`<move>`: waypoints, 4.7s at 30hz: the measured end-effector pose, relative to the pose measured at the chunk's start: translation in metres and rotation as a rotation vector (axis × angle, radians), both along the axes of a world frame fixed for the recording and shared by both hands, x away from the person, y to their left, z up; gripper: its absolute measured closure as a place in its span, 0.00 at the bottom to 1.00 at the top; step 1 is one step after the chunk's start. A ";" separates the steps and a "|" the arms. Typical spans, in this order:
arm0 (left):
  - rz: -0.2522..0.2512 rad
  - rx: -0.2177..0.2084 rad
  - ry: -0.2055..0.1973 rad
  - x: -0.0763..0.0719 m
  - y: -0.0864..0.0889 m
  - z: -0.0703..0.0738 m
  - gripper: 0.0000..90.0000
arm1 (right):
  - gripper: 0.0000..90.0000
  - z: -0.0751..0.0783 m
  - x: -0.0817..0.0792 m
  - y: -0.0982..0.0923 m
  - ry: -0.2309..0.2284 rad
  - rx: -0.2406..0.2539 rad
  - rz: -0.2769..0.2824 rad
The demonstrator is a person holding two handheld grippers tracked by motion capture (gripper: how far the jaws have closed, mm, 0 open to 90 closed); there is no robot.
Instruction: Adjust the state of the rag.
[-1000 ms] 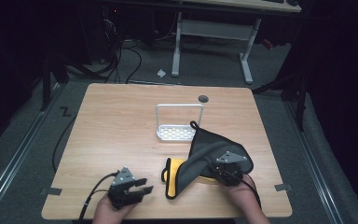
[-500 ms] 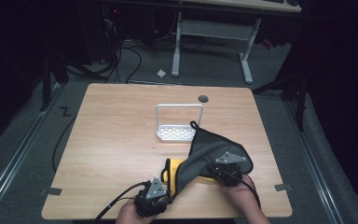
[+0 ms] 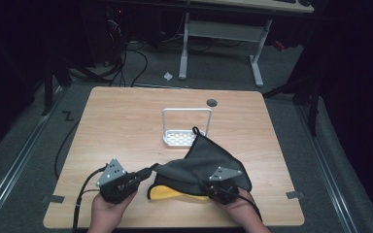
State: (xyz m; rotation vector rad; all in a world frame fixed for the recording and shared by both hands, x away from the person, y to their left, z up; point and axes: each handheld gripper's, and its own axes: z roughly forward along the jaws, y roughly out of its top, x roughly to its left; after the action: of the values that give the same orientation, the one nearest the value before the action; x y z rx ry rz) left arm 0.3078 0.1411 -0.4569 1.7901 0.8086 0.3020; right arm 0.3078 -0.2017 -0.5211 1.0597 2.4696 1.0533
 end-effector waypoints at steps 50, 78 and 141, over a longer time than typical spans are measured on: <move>0.058 0.202 0.275 0.005 0.017 -0.078 0.94 | 0.94 -0.002 0.009 -0.064 -0.045 -0.138 -0.263; 0.051 0.186 0.247 0.009 0.019 -0.079 0.83 | 0.97 0.000 0.085 -0.074 -0.022 -0.146 -0.396; 0.243 0.291 0.215 0.141 -0.015 -0.074 0.54 | 0.67 0.005 0.030 -0.092 -0.121 -0.037 -0.359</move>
State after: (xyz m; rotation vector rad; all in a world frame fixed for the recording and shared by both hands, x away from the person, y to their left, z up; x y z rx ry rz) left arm 0.4493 0.1258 -0.5305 2.0202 1.1893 0.4070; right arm 0.3373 -0.2934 -0.5156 1.3216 2.0924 0.9238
